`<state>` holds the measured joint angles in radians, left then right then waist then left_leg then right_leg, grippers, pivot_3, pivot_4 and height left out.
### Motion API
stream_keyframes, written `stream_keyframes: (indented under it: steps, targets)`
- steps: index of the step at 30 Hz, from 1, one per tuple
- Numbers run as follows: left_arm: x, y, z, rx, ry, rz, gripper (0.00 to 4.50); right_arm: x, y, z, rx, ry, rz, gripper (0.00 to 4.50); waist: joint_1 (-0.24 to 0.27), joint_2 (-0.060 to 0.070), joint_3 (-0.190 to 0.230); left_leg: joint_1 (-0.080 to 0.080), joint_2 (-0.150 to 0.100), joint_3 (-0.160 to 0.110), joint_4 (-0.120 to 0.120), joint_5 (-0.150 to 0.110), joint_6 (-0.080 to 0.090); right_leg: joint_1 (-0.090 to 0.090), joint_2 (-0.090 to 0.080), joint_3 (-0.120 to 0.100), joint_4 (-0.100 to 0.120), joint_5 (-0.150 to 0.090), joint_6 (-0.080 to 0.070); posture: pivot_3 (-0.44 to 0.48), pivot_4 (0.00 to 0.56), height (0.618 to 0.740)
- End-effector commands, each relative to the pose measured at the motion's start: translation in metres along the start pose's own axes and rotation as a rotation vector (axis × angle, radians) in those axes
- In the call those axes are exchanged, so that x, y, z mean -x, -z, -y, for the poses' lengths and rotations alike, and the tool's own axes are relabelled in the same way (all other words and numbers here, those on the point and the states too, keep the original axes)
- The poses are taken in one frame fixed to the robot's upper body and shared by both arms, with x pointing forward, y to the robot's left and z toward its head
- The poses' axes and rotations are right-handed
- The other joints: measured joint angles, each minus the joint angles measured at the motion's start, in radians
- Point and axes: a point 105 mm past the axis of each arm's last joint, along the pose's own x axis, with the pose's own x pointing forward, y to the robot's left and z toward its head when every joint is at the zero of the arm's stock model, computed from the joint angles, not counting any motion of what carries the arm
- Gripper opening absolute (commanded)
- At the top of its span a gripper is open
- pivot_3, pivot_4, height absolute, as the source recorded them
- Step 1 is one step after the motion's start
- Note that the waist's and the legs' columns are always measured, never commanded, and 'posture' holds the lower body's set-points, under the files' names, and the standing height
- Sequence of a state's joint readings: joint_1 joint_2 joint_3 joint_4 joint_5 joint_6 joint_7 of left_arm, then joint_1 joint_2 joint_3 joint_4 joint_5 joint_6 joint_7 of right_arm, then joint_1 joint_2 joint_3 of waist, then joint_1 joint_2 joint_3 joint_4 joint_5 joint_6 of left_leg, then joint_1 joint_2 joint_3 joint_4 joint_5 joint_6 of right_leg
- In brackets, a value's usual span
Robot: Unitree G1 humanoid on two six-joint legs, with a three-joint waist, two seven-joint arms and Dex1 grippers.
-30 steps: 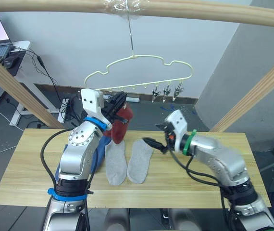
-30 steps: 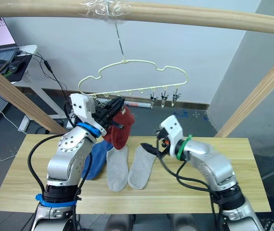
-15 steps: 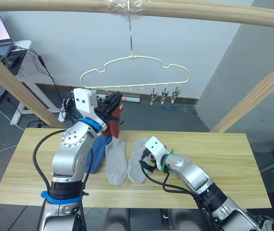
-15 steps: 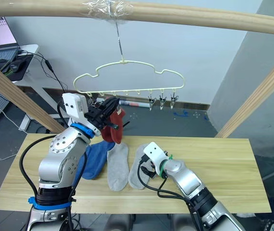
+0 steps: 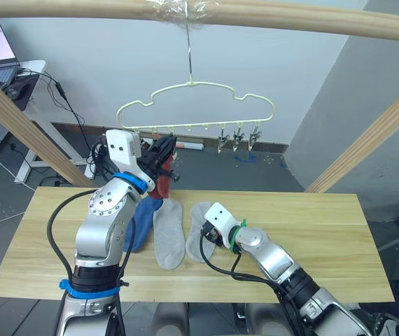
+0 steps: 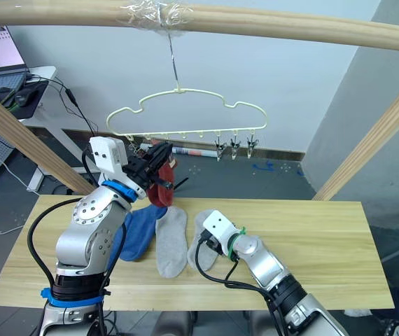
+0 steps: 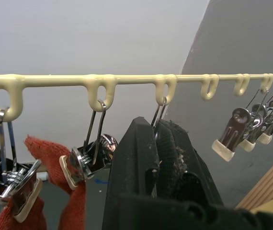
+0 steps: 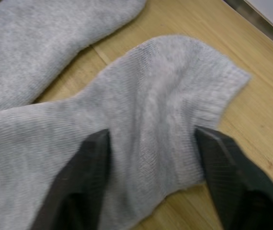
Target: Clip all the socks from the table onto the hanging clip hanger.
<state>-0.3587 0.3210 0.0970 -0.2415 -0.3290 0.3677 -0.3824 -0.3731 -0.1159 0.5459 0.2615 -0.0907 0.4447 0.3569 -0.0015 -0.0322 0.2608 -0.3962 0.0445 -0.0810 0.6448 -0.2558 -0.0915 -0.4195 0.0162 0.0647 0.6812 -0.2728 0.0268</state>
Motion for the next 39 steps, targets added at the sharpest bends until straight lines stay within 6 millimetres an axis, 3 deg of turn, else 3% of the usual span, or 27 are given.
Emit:
stream_keyframes:
  steps: [1, 5, 8, 10, 14, 19, 25, 39]
  targets:
    - [0.003, -0.010, -0.001, -0.030, -0.002, 0.032, 0.00, 0.005, 0.035, 0.007, -0.081, -0.002, -0.099, 1.50, 0.001, 0.000, 0.000, 0.000, 0.000, 0.000, 0.000, 0.000, 0.000, 0.000, 0.000, 0.000, 0.000, 0.000, 0.000, 0.138, 0.237, 0.740]
    - [0.003, -0.008, -0.002, 0.002, 0.000, 0.024, 0.00, 0.014, 0.027, 0.024, -0.119, 0.013, -0.044, 0.10, 0.002, 0.000, 0.000, 0.000, 0.000, 0.000, 0.000, 0.000, 0.000, 0.000, 0.000, 0.000, 0.000, 0.001, 0.000, 0.132, 0.237, 0.740]
    - [0.004, -0.004, -0.002, 0.086, 0.015, 0.003, 0.00, 0.024, 0.012, 0.035, -0.087, 0.012, 0.042, 0.04, 0.004, 0.000, 0.000, 0.000, 0.000, 0.000, 0.000, 0.000, 0.000, 0.000, 0.000, 0.000, 0.000, 0.001, 0.000, 0.128, 0.238, 0.740]
    - [0.006, 0.001, -0.004, 0.264, 0.015, -0.026, 0.00, 0.035, -0.005, 0.041, -0.023, 0.004, 0.125, 0.04, 0.004, 0.000, 0.000, -0.001, -0.001, 0.000, 0.001, 0.000, 0.000, 0.000, 0.000, 0.000, 0.000, 0.001, 0.000, 0.128, 0.238, 0.740]
    - [0.013, 0.005, -0.012, 0.734, 0.017, -0.045, 0.00, 0.062, -0.044, 0.034, 0.077, -0.069, 0.319, 0.04, -0.007, 0.000, 0.000, -0.001, 0.000, 0.000, 0.001, 0.000, 0.000, 0.000, 0.000, 0.000, 0.000, 0.001, 0.001, 0.122, 0.241, 0.740]
    - [0.017, -0.005, -0.013, 0.974, 0.053, -0.039, 0.00, 0.084, -0.076, 0.031, 0.120, -0.042, 0.447, 0.04, -0.018, 0.000, 0.000, 0.000, 0.002, -0.002, 0.000, 0.000, 0.000, 0.000, 0.000, -0.001, 0.002, 0.000, 0.001, 0.113, 0.241, 0.740]
    - [0.016, -0.008, -0.004, 1.014, 0.077, -0.058, 0.00, 0.097, -0.107, 0.028, 0.138, -0.019, 0.541, 0.04, -0.005, 0.000, 0.000, 0.000, 0.000, -0.001, 0.002, 0.001, -0.001, 0.000, 0.000, 0.000, 0.001, 0.001, 0.001, 0.102, 0.240, 0.740]
    - [0.015, -0.008, 0.000, 0.998, 0.085, -0.068, 0.00, 0.098, -0.124, 0.022, 0.160, -0.017, 0.593, 0.04, 0.000, 0.000, 0.000, 0.000, 0.000, -0.001, 0.001, 0.003, -0.005, 0.000, 0.000, 0.000, 0.000, 0.001, 0.001, 0.098, 0.239, 0.740]
